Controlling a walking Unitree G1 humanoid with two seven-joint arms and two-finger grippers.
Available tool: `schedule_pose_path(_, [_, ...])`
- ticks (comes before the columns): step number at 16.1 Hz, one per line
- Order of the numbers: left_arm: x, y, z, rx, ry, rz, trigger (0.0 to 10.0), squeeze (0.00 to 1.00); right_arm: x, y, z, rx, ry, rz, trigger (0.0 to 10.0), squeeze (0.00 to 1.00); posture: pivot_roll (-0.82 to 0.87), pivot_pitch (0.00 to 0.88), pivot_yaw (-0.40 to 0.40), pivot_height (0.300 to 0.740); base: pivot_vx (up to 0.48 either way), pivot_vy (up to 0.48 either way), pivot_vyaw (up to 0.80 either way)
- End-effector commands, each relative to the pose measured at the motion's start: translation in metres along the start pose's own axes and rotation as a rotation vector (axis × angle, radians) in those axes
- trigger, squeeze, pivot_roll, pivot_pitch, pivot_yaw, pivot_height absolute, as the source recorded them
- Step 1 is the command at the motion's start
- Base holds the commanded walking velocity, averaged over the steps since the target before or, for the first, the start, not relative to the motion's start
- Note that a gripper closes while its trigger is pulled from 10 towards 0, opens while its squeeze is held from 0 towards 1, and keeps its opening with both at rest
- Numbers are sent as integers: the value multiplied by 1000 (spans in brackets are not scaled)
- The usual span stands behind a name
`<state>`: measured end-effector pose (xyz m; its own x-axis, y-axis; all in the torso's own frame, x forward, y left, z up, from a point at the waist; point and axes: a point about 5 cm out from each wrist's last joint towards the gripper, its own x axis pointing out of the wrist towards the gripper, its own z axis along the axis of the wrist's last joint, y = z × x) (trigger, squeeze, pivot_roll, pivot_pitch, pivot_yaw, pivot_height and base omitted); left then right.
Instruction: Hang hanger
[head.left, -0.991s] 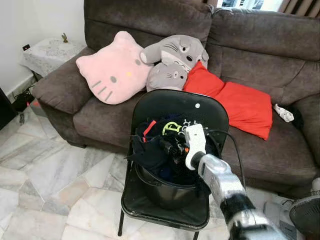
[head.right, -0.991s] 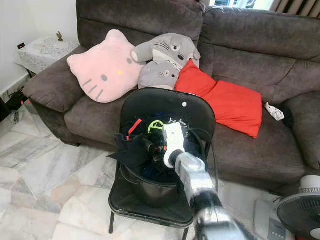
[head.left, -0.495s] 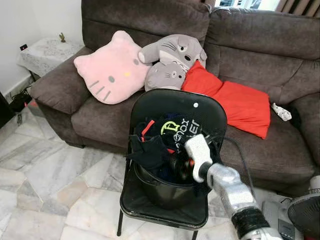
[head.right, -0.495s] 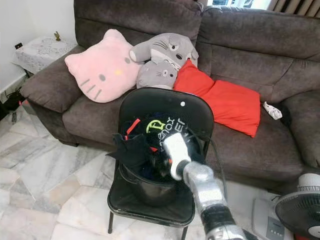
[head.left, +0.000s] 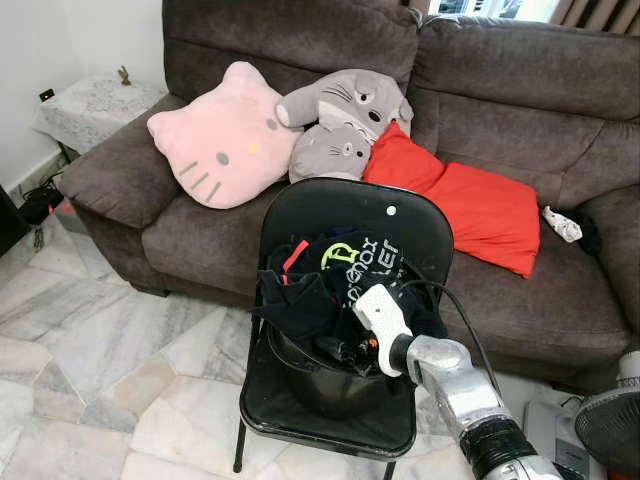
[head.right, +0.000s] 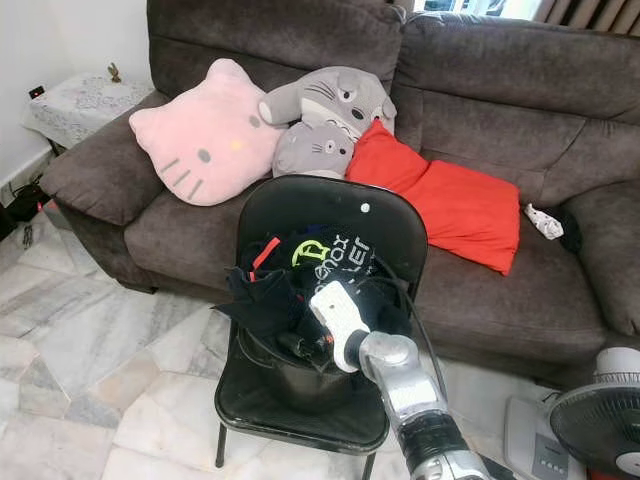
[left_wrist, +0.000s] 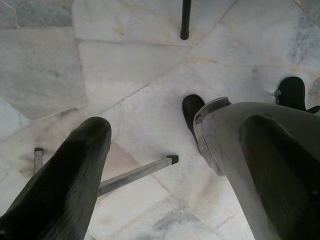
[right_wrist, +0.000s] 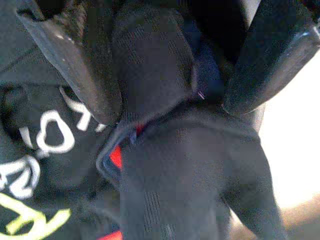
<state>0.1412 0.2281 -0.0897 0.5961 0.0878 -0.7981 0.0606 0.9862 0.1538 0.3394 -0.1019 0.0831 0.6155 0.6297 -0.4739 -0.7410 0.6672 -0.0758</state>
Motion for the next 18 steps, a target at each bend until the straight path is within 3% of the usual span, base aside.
schedule_pose_path(1, [-3,-9,-14,14,56,-21,10000,0,0,-5,-6,-32,51,-55,10000,0,-32,111,-66,740,0,0,0])
schedule_pose_path(5, [-4,-16,-19,15,73,-32,10000,0,-2,-19,-10,-78,94,-215,10000,0,-45,114,-64,740,0,0,0])
schedule_pose_path(9, [-3,-10,-15,19,57,-29,10000,0,-4,-23,-4,-62,34,-272,10000,0,-47,117,-64,740,0,0,0])
schedule_pose_path(10, [-3,-8,-13,21,53,-27,10000,0,-4,-25,-2,-64,17,-287,6824,0,-47,117,-64,740,0,0,0])
schedule_pose_path(11, [-3,-8,-13,20,52,-27,10000,0,-6,-28,0,-76,8,-317,7569,0,-47,117,-64,740,0,0,0])
schedule_pose_path(12, [-3,-9,-13,21,53,-26,10000,0,-8,-32,3,-88,-4,-344,10000,0,-45,118,-65,740,0,0,0])
schedule_pose_path(14, [-3,-11,-16,28,70,-29,10000,0,-13,-39,13,-44,-68,-388,10000,0,-52,118,-63,740,0,0,0])
schedule_pose_path(16, [-4,-12,-17,30,76,-32,10000,0,-14,-38,12,-58,-66,-374,10000,0,-55,118,-63,740,0,0,0])
schedule_pose_path(18, [-3,-12,-17,29,74,-34,10000,0,-16,-38,15,6,-128,-375,10000,0,-55,117,-64,740,0,0,0])
